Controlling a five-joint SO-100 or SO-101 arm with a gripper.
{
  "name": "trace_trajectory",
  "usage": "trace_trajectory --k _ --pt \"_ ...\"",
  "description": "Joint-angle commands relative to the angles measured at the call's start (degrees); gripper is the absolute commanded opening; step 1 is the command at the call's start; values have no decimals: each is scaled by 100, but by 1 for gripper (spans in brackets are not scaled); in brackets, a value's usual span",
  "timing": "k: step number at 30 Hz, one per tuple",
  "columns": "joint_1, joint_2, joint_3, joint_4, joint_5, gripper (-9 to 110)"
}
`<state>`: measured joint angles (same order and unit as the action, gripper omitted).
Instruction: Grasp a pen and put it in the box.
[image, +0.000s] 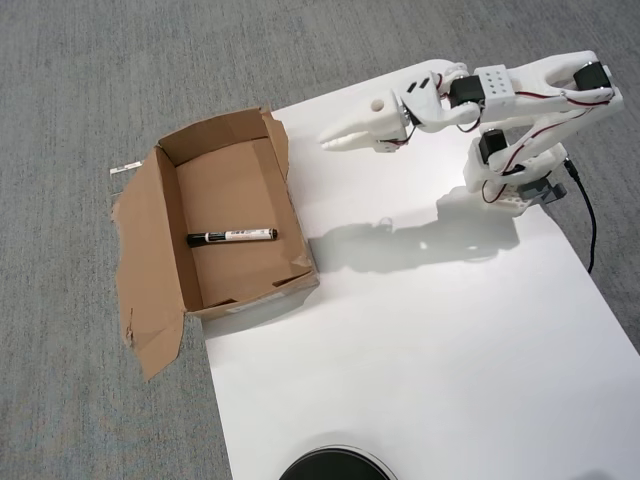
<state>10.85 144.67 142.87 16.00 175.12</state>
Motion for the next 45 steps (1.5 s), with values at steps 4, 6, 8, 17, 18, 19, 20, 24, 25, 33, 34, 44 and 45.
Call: trace_trajectory --k 4,6,8,17,18,19,20,24,25,33,34,44,45 --pt "-119 1362 998 -62 -22 7" --pt "-127 1644 1244 -62 -22 7" --pt "-189 1916 1437 -62 -31 7" --pt "-699 2795 2228 -26 -4 7" --pt "-699 2892 2316 0 31 7" --pt "-699 2997 2404 0 31 7" --pt "-699 3120 2518 0 31 7" --pt "-699 3700 2958 0 40 7" --pt "-699 3858 3072 9 40 7" --pt "-699 4729 3951 18 40 7" --pt "-699 4693 3968 26 40 7" --pt "-699 4641 3977 193 40 7" --pt "-699 4641 3977 343 40 7"
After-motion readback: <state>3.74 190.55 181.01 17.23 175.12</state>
